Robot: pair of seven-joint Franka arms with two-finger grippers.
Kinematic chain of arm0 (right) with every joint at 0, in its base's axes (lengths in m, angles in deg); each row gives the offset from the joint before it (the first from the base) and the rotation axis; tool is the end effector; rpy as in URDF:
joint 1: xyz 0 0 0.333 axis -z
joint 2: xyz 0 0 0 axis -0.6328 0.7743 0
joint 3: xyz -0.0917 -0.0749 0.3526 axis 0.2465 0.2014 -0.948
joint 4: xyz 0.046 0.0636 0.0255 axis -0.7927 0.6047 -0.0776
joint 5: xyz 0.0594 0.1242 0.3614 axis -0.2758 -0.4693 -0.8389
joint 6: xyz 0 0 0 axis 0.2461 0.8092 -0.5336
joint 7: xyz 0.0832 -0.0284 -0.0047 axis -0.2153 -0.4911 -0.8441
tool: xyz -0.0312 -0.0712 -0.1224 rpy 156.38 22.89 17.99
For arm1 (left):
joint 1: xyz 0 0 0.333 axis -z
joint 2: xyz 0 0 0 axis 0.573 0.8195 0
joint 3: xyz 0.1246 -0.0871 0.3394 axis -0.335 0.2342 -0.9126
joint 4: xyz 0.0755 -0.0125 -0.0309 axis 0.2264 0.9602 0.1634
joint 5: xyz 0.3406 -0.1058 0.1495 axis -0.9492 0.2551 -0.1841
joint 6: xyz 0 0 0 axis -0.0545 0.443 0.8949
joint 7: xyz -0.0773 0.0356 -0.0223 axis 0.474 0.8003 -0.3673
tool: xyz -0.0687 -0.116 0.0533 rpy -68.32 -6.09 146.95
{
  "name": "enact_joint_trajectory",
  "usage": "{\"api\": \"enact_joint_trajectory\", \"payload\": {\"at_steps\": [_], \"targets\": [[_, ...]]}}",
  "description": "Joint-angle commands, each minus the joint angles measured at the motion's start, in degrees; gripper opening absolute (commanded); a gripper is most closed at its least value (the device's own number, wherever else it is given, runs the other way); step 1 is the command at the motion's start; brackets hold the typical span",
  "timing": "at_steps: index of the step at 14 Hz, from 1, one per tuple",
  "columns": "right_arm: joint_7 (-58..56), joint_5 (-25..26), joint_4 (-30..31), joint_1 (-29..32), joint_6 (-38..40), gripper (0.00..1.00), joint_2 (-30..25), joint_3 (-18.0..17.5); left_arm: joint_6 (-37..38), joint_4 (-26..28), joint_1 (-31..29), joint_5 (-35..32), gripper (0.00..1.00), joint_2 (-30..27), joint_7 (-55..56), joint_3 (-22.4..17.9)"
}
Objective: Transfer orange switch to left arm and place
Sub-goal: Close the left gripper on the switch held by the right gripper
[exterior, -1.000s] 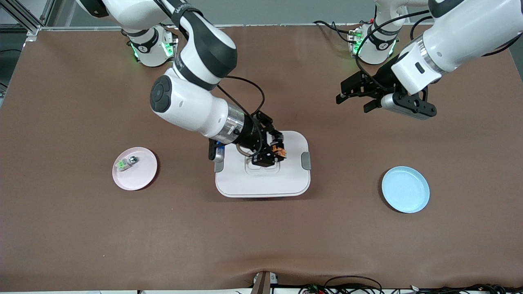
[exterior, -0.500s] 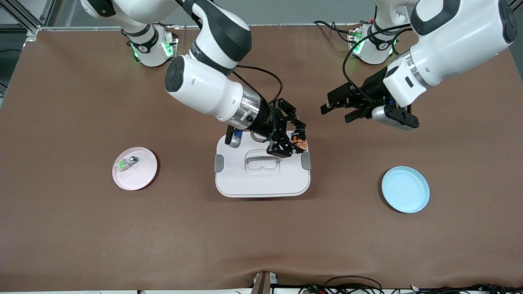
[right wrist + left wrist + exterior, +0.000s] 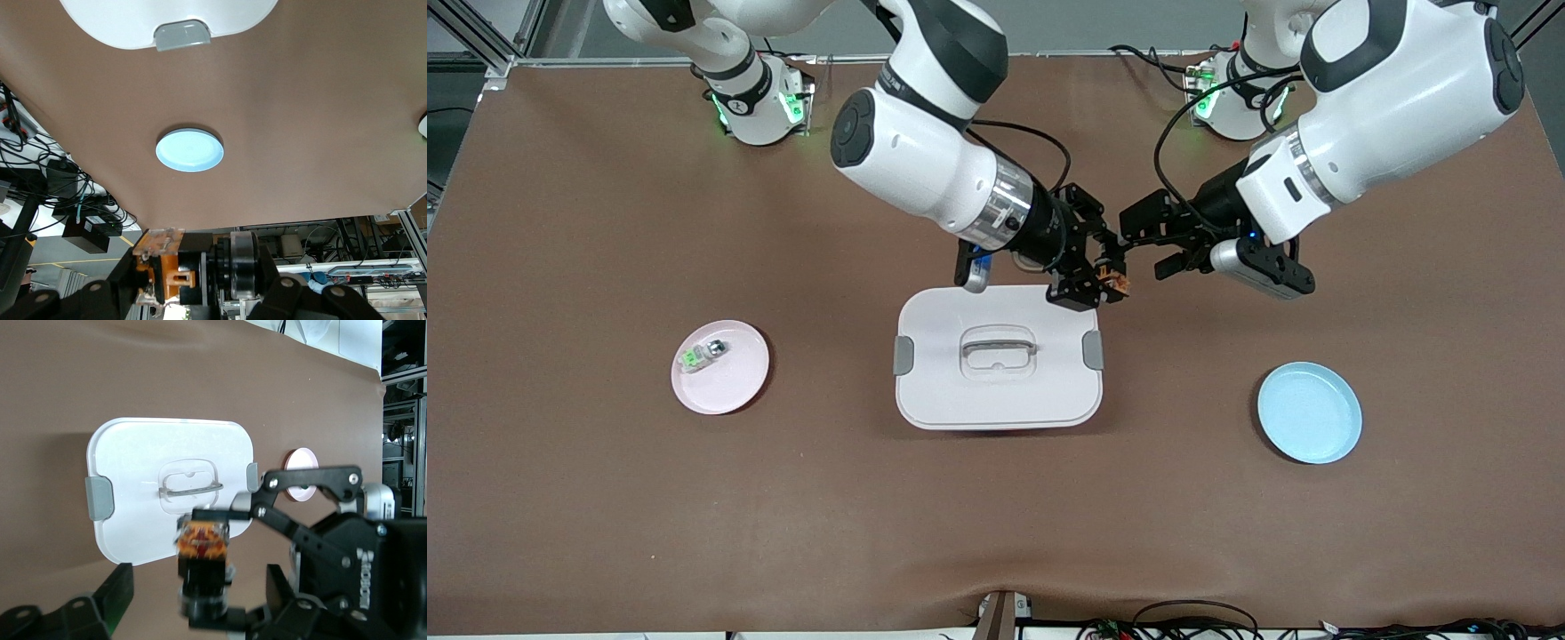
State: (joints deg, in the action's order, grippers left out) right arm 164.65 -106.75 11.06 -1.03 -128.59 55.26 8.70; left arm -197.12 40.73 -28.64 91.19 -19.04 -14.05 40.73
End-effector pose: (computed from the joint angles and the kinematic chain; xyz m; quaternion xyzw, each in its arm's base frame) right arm 0.5785 0.5941 0.5483 -0.6037 0.6829 0.2786 0.3026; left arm 0.5571 -0.2893 0.5947 0.9470 -0.0200 0.0362 0.3185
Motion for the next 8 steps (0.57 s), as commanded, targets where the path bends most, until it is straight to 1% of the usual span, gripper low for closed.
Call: {"api": "enact_joint_trajectory", "payload": {"at_steps": [1,3,5,7,8], "targets": [[2.01,-0.82,-2.22,-1.54,-0.24,0.0,0.92,0.49,-0.04,-0.71,0.97,0.05,0.85,0.62,-0.94,0.06],[3.15,-0.82,-3.71,-1.89,-0.24,0.0,0.92,0.49,-0.04,-0.62,1.24,-1.17,0.82,1.06,-0.94,0.14],[4.03,-0.82,-3.89,-2.34,-0.77,0.0,0.92,0.66,0.13,-0.36,1.76,-2.05,0.78,1.06,-0.94,0.14],[4.03,-0.82,-3.89,-2.34,-1.3,0.0,0.92,0.66,0.66,-0.01,1.86,-2.58,0.58,1.06,-0.94,0.14],[4.03,-0.82,-3.89,-2.34,-1.3,0.0,0.92,0.66,0.66,-0.09,1.86,-2.59,0.42,1.06,-0.76,0.14]]}}
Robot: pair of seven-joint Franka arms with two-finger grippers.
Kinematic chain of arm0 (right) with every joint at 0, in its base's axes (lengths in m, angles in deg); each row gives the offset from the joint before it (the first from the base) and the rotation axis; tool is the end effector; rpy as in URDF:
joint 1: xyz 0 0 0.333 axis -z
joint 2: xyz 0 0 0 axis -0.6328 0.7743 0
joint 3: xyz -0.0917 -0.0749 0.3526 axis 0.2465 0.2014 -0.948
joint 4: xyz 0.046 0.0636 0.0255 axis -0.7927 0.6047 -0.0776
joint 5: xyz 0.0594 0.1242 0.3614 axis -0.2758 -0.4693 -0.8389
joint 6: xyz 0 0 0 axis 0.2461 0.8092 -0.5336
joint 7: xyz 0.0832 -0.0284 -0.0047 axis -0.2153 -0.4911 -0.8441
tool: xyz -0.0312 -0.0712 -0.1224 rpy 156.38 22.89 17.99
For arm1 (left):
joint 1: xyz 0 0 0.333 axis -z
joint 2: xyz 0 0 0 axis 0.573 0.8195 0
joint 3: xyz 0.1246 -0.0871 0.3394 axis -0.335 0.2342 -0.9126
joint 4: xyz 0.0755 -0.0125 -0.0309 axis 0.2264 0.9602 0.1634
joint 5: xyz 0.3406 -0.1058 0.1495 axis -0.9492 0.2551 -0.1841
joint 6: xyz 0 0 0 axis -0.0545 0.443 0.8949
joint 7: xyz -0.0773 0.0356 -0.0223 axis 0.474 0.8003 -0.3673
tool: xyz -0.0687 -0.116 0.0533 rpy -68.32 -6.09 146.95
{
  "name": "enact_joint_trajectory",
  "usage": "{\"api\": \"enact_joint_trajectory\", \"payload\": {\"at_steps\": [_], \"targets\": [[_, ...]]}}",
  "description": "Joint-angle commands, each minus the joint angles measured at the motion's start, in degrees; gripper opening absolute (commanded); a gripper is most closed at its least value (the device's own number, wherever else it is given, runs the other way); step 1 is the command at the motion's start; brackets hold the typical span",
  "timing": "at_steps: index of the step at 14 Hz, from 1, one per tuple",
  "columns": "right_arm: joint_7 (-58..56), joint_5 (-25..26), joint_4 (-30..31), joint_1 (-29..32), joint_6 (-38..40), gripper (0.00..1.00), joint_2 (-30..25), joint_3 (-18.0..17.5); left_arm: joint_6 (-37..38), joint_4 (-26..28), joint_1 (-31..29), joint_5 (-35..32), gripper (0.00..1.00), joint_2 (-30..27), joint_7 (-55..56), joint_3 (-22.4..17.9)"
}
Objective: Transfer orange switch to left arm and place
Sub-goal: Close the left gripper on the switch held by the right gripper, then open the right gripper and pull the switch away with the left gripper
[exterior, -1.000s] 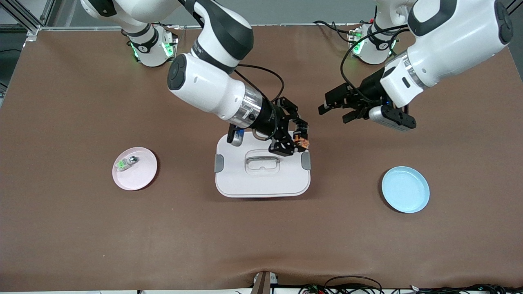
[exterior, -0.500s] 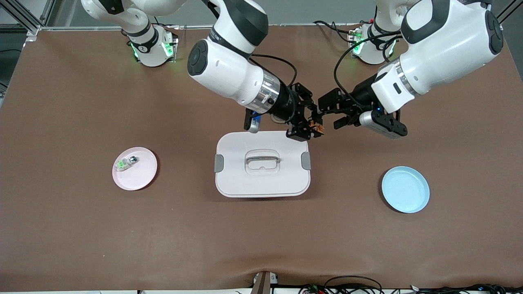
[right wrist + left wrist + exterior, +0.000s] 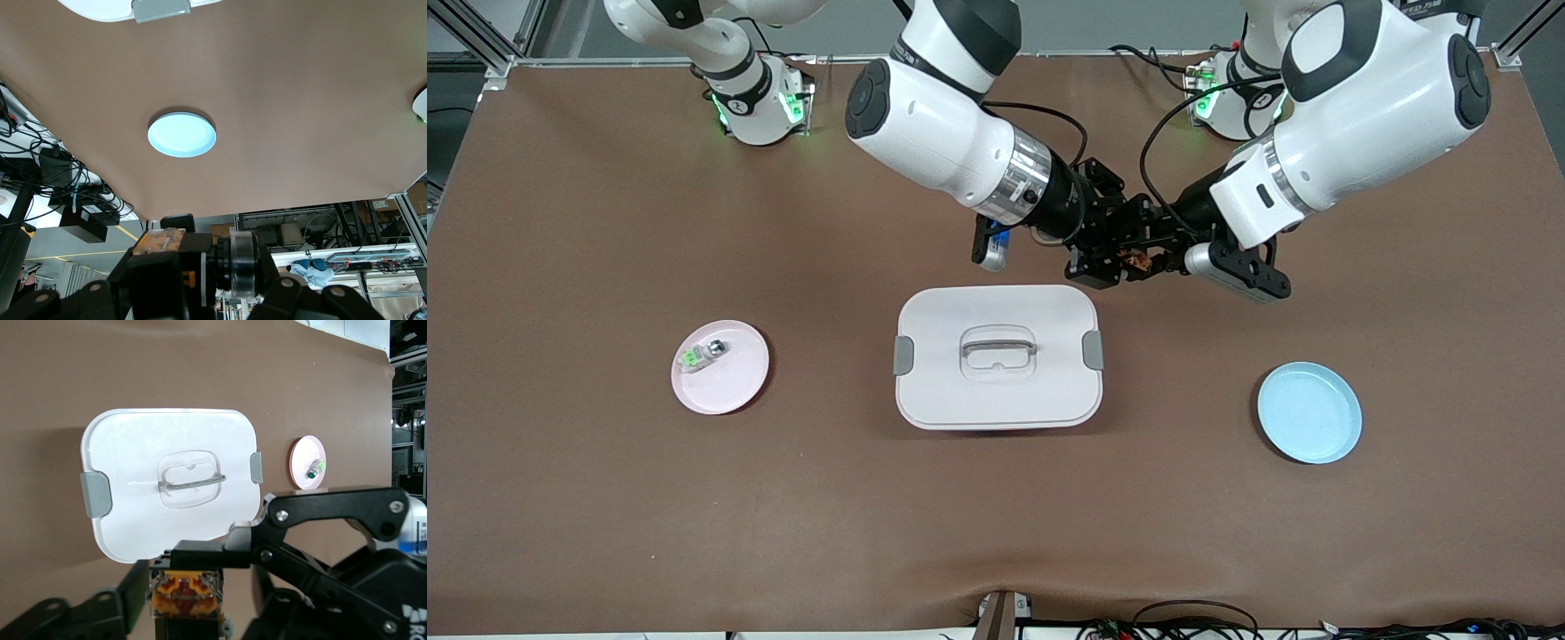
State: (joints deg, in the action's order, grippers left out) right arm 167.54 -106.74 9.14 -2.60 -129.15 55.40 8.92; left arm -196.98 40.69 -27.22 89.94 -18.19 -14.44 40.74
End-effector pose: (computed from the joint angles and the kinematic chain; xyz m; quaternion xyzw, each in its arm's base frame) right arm 0.5664 0.6084 0.5654 -0.5923 0.6851 0.2887 0.3106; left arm 0.5536 -0.3022 0.5850 0.9499 -0.0372 0.0286 0.3089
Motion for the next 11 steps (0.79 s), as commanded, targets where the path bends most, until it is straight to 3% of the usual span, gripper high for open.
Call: {"api": "enact_joint_trajectory", "payload": {"at_steps": [1,4,5,6,11], "targets": [[1.14,-0.83,-1.97,-0.77,-0.74,0.0,0.78,0.45,1.04,-0.15,0.26,-1.34,0.28,0.04,-0.28,0.13],[1.14,-0.83,-1.97,-0.77,-0.74,0.0,0.78,0.45,4.2,-0.58,-0.53,-1.51,0.19,-0.48,-0.37,0.04],[0.7,0.04,-1.97,-0.86,-0.65,0.44,0.78,0.54,4.65,-0.59,-0.71,-1.69,0.1,-0.66,-0.37,-0.05],[0.53,2.22,-1.97,-1.56,-0.57,0.99,0.69,0.63,4.65,-0.67,-0.97,-1.69,0.0,-0.75,-0.63,-0.14],[-5.09,10.58,-1.88,-0.69,0.05,1.0,0.08,0.54,7.1,-1.63,-4.49,-7.56,0.0,-0.31,-9.23,-0.57]]}}
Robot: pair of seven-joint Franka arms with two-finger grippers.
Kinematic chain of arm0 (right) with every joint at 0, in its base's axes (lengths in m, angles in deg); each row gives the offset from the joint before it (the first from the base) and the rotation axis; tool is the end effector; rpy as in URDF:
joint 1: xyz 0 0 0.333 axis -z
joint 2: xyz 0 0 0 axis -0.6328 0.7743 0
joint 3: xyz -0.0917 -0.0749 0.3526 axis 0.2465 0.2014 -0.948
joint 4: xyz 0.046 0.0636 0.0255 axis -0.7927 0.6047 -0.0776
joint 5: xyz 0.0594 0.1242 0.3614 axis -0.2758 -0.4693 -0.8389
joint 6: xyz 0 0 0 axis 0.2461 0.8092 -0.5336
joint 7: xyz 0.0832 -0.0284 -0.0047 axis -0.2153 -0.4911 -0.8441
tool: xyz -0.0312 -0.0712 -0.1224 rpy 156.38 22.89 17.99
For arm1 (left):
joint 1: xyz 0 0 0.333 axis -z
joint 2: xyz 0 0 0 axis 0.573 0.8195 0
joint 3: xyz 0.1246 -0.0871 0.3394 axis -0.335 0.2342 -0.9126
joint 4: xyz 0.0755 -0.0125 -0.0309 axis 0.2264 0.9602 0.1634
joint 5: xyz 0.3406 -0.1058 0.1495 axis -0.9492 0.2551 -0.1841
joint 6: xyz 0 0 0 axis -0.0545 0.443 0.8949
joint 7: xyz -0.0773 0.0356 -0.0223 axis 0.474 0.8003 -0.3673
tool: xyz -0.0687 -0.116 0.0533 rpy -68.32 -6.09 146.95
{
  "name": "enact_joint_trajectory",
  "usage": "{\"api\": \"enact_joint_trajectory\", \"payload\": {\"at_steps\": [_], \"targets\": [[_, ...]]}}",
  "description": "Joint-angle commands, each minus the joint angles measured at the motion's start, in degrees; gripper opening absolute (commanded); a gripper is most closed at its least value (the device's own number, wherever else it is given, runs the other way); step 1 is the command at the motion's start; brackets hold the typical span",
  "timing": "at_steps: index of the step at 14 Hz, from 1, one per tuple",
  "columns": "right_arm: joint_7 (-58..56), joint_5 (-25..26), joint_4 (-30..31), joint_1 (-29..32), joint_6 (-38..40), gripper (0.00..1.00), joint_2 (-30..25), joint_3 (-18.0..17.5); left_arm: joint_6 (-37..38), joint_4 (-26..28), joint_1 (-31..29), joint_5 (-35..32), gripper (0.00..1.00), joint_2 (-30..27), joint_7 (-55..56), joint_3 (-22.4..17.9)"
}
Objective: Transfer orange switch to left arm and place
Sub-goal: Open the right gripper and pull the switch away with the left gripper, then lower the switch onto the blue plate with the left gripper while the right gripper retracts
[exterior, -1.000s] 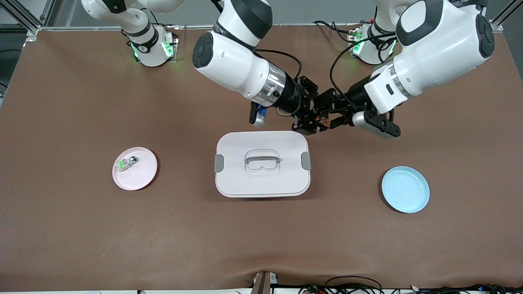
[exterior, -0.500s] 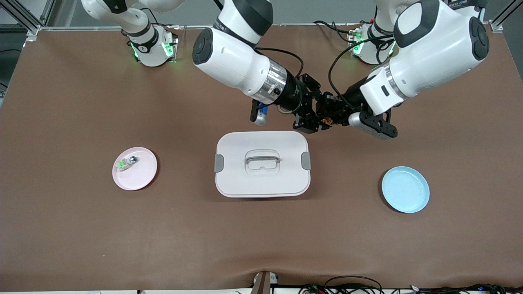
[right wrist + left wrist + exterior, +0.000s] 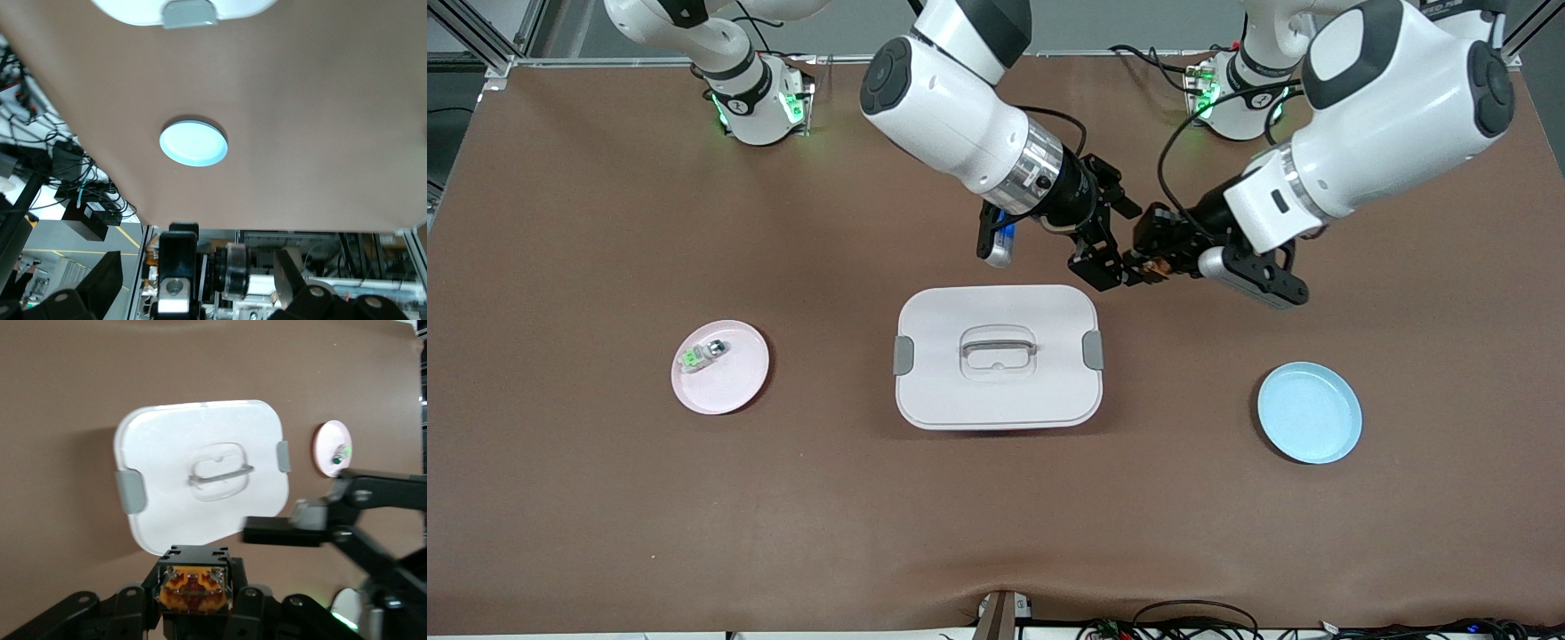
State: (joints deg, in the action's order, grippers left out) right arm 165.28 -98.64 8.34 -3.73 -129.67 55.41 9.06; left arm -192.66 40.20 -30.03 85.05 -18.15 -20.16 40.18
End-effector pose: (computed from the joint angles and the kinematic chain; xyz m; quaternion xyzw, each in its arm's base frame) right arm 0.5604 0.6145 0.5702 -0.6429 0.6562 0.2226 0.3265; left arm 0.5627 -0.2652 0.5773 0.9602 -0.0835 0.0301 0.2648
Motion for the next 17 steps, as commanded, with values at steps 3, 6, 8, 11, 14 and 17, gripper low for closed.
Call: {"api": "enact_joint_trajectory", "payload": {"at_steps": [3,6,8,11,14,17], "targets": [[-10.9,7.67,-1.08,2.72,1.36,1.0,-0.46,0.4,5.51,-1.68,-5.01,-9.08,0.0,0.79,-12.63,-0.01],[-30.02,10.14,-0.56,7.72,1.63,1.0,-1.7,0.22,7.79,-1.06,-8.79,-17.6,0.0,2.81,-26.15,-0.01],[-39.36,11.98,-0.47,10.63,5.04,1.0,-1.7,0.39,7.98,-0.71,-10.72,-25.06,0.0,4.83,-34.16,-0.01],[-55.44,18.31,-0.38,14.23,15.03,1.0,-2.31,0.31,7.1,-0.71,-12.48,-32.45,0.0,8.52,-43.49,-0.01],[-72.04,21.47,-0.38,17.93,28.12,1.0,-4.33,0.31,2.11,0.69,-13.97,-37.92,0.0,11.68,-53.85,-0.01],[-79.82,29.19,-0.03,19.69,33.87,1.0,-4.6,0.31,-7.02,5.78,-17.31,-38.02,0.0,13.79,-64.04,0.07]]}}
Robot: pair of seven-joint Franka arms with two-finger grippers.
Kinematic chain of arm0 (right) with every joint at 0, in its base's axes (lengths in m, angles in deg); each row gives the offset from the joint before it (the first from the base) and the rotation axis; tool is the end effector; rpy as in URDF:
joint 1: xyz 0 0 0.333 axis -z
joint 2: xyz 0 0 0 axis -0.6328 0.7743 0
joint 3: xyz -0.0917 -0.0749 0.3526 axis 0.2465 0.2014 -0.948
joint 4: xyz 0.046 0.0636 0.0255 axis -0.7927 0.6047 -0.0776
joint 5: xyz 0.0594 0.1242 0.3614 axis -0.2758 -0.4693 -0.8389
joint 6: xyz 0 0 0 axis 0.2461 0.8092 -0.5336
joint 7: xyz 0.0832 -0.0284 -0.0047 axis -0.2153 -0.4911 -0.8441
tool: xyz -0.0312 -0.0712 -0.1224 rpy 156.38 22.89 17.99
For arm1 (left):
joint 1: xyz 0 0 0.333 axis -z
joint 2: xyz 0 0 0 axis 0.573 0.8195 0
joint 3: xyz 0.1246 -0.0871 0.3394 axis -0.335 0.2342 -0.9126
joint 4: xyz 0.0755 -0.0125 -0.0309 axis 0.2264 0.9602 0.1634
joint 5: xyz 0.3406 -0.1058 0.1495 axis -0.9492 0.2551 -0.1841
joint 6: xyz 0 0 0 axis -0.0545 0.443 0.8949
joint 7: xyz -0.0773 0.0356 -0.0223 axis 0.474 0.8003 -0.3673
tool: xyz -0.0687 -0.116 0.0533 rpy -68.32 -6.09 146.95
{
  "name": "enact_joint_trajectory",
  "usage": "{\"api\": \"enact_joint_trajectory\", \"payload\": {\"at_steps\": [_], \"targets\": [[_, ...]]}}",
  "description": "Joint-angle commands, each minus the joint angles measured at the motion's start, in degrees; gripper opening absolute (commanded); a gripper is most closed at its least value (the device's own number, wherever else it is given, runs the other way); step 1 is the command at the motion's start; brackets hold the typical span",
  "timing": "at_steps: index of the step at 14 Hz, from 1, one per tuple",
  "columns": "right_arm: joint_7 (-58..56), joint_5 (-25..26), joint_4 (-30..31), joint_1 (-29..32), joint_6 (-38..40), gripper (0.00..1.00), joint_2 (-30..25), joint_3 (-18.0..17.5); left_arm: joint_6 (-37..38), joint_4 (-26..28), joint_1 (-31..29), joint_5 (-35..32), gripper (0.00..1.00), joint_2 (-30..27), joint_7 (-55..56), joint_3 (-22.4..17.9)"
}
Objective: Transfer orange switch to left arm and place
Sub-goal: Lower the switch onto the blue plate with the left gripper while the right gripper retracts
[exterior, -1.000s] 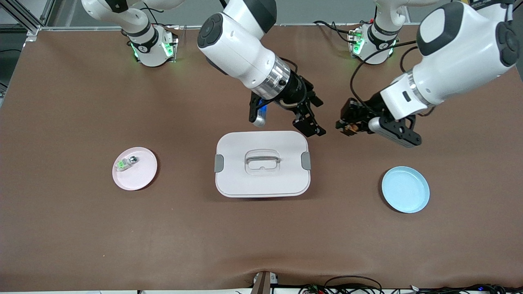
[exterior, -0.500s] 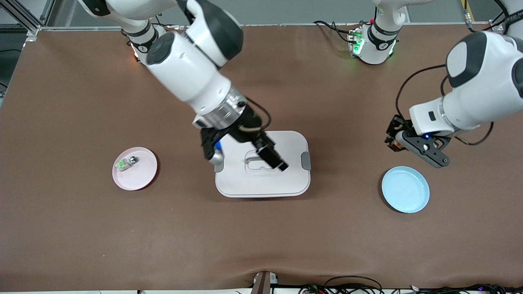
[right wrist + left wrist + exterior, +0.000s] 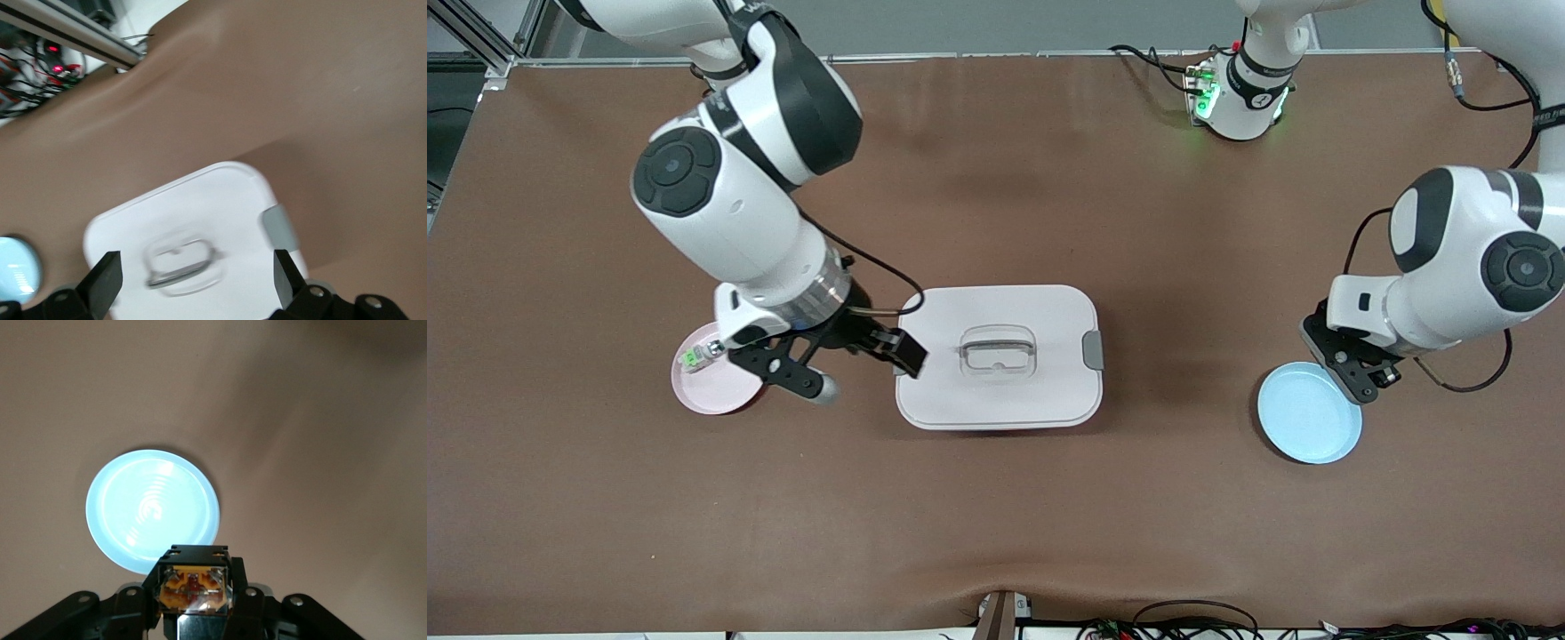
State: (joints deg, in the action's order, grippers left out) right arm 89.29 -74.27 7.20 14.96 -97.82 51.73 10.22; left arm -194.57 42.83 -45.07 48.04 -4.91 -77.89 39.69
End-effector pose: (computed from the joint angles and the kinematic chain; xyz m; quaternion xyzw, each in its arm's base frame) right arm 0.6776 0.3541 0.5489 -0.9769 0.1860 -0.0396 0.0971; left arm 0.6469 -0.0389 0.4026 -0.8457 0.5326 0.0327 0.0028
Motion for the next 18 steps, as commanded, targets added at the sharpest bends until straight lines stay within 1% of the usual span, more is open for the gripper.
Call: {"api": "enact_joint_trajectory", "payload": {"at_steps": [1,2,3,4,5,6,9,10,12,14,15,16,18], "targets": [[-5.76,6.94,1.11,1.53,2.38,1.0,-0.92,-0.85,-8.44,4.73,-3.16,-1.01,0.0,1.26,-10.44,0.56],[-8.3,7.48,1.2,2.49,2.99,1.0,-1.0,-0.85,-11.26,6.14,-3.95,-1.01,0.0,2.22,-14.49,0.56],[-10.41,7.92,1.2,2.76,5.61,1.0,-1.44,-0.68,-13.9,6.76,-4.65,-1.01,0.0,3.62,-18.44,0.56],[-13.39,10.19,1.11,3.46,7.98,1.0,-2.05,-0.24,-15.93,6.94,-5.44,-1.01,0.0,5.29,-22.57,0.65],[-16.9,11.86,1.2,4.25,10.79,1.0,-3.89,-0.24,-17.69,6.86,-6.06,-0.92,0.0,7.05,-25.74,0.65],[-20.33,11.88,1.2,5.91,15.08,1.0,-5.21,-0.24,-20.14,6.94,-6.5,-0.92,0.0,8.46,-27.6,0.65],[-27.45,11.44,1.72,10.31,23.71,1.0,-10.56,-0.5,-25.51,7.21,-6.95,-0.92,0.0,11.98,-30.25,0.65],[-30.62,11.09,1.99,11.19,26.44,1.0,-12.32,-0.5,-26.92,7.21,-6.95,-0.92,0.0,13.03,-30.78,0.65],[-32.75,11.0,2.08,11.82,30.67,1.0,-14.27,-0.41,-29.39,7.21,-7.12,-1.01,0.0,14.97,-31.05,0.57],[-32.76,10.83,1.99,12.43,29.29,1.0,-14.11,-0.41,-30.8,7.21,-7.38,-1.01,0.03,16.2,-32.97,0.56],[-32.67,10.13,2.08,12.78,25.8,1.0,-13.93,-0.41,-31.67,7.21,-7.47,-1.01,0.05,16.73,-34.11,0.56],[-32.67,10.03,2.77,12.87,23.41,1.0,-13.92,-0.33,-32.46,7.21,-8.08,-1.01,0.09,17.52,-34.73,0.56],[-33.37,9.94,5.75,14.27,19.8,1.0,-13.84,-0.33,-34.31,7.21,-8.79,-1.1,0.14,18.84,-35.35,0.56]]}}
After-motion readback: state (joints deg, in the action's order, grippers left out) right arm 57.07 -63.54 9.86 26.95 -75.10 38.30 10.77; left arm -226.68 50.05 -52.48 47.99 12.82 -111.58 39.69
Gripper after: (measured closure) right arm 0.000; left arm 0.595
